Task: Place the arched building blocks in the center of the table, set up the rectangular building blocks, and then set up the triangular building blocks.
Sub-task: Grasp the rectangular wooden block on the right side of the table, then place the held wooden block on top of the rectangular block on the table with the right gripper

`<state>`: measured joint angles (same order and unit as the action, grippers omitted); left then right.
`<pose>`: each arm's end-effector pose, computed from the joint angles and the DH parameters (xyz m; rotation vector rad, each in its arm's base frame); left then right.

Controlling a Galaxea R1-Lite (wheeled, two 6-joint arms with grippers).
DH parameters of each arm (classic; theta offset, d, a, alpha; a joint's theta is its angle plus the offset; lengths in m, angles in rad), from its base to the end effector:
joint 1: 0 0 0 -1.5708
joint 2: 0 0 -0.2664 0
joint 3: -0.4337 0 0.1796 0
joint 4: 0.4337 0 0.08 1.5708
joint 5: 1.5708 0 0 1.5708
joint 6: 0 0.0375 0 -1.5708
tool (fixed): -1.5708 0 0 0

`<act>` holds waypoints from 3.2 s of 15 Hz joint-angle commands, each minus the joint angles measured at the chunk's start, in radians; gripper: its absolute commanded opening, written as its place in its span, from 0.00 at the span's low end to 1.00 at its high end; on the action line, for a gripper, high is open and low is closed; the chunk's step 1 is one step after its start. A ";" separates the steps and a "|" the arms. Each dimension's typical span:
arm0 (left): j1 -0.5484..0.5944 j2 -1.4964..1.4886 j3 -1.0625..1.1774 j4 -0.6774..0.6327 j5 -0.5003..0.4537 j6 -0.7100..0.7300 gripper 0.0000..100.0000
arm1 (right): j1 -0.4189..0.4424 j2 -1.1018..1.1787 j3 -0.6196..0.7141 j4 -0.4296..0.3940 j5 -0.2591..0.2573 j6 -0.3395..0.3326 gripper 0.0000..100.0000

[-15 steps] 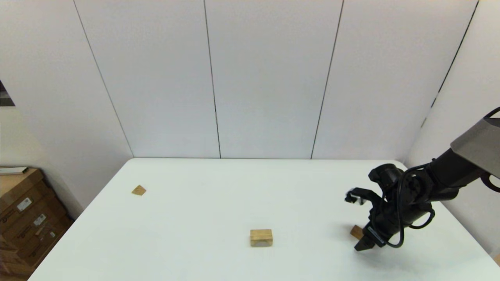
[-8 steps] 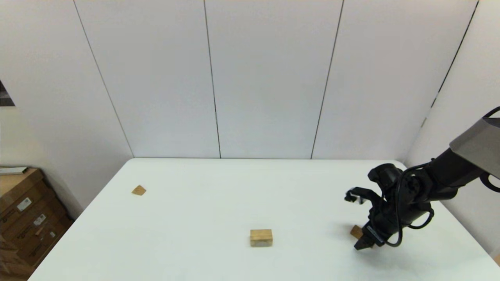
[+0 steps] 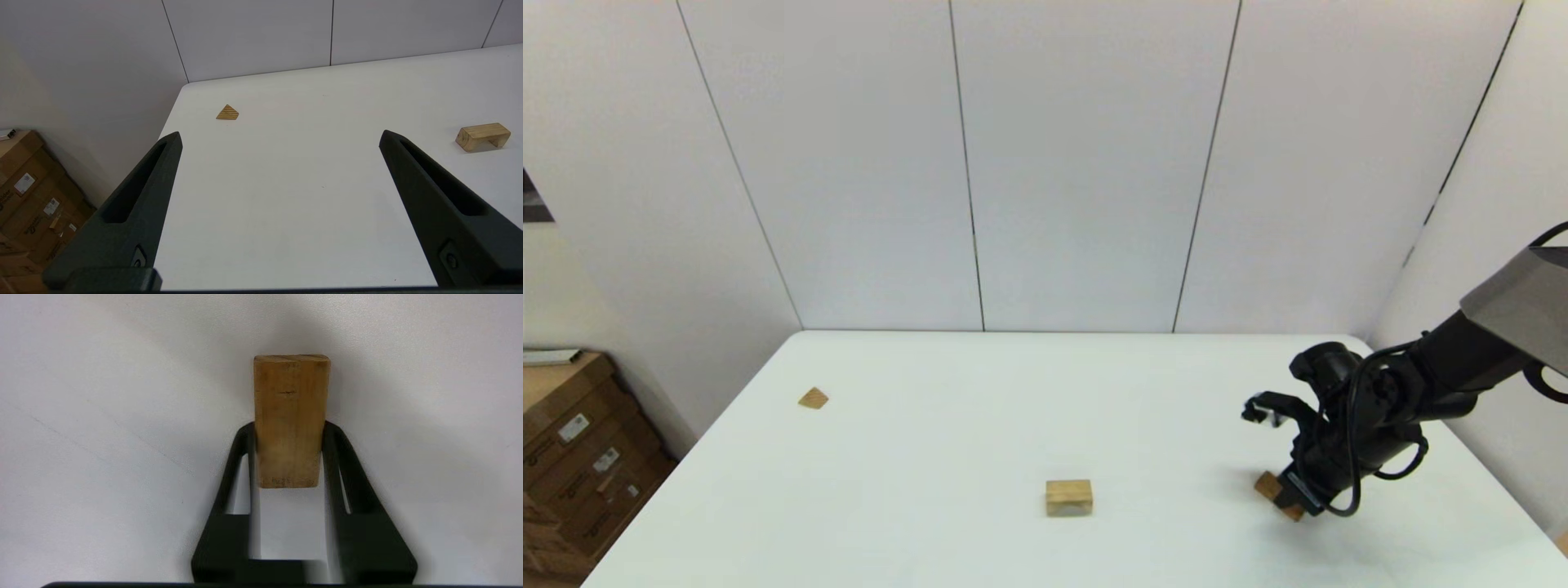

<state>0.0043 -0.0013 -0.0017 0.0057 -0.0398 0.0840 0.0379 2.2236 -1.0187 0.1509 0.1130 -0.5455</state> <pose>0.0138 -0.0014 0.0753 0.0839 0.0012 -0.0356 0.3152 0.0162 -0.0281 -0.4070 1.2823 0.4917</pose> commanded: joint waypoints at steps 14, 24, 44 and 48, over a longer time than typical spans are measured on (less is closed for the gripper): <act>0.000 0.001 0.000 0.000 0.000 0.000 1.00 | 0.570 -0.305 -0.164 0.207 -0.003 0.102 0.00; 0.000 0.001 0.000 0.000 0.000 0.000 1.00 | 0.683 -0.001 -0.422 0.294 -0.038 0.095 0.00; 0.000 0.001 0.000 -0.001 0.000 0.000 1.00 | 0.671 0.153 -0.646 0.447 -0.026 0.039 0.00; 0.000 0.001 0.000 0.000 0.000 0.000 1.00 | 0.666 0.171 -0.675 0.449 -0.026 0.035 0.00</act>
<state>0.0043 -0.0013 -0.0017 0.0057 -0.0394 0.0836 0.7066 2.3819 -1.6798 0.5951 0.0866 -0.5060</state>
